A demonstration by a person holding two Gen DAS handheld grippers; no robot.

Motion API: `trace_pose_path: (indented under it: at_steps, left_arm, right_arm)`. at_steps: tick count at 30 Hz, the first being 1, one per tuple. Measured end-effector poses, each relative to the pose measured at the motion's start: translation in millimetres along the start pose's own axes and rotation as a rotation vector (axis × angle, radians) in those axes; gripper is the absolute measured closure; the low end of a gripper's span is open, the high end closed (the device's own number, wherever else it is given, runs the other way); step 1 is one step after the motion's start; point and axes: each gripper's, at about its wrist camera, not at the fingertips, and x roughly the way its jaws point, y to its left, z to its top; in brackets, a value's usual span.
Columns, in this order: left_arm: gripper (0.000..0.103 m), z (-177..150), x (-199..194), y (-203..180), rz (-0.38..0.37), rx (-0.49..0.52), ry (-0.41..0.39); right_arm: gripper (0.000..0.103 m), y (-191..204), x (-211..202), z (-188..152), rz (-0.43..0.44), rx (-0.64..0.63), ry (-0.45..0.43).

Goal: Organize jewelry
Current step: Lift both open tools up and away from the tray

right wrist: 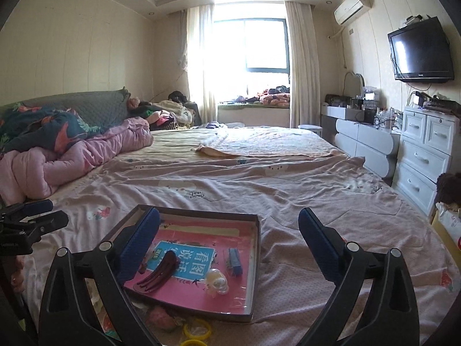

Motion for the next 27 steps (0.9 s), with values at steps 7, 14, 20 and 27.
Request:
trace_pose_path:
  at_steps: [7, 14, 20, 27]
  left_arm:
    - [0.012, -8.0, -18.2, 1.9, 0.010, 0.000, -0.012]
    - [0.012, -18.4, -30.1, 8.3, 0.031, 0.002, -0.007]
    - [0.012, -29.1, -36.0, 15.9, 0.054, -0.001, 0.008]
    - [0.012, -38.6, -39.8, 25.1, 0.079, -0.001, 0.025]
  right_arm:
    - [0.008, 5.8, -23.2, -1.3, 0.027, 0.006, -0.027]
    - [0.007, 17.0, -36.7, -4.3, 0.052, -0.006, -0.028]
    - [0.007, 30.0, -43.0, -10.5, 0.077, -0.030, -0.015]
    - [0.007, 43.8, -44.5, -20.7, 0.102, -0.059, 0.019]
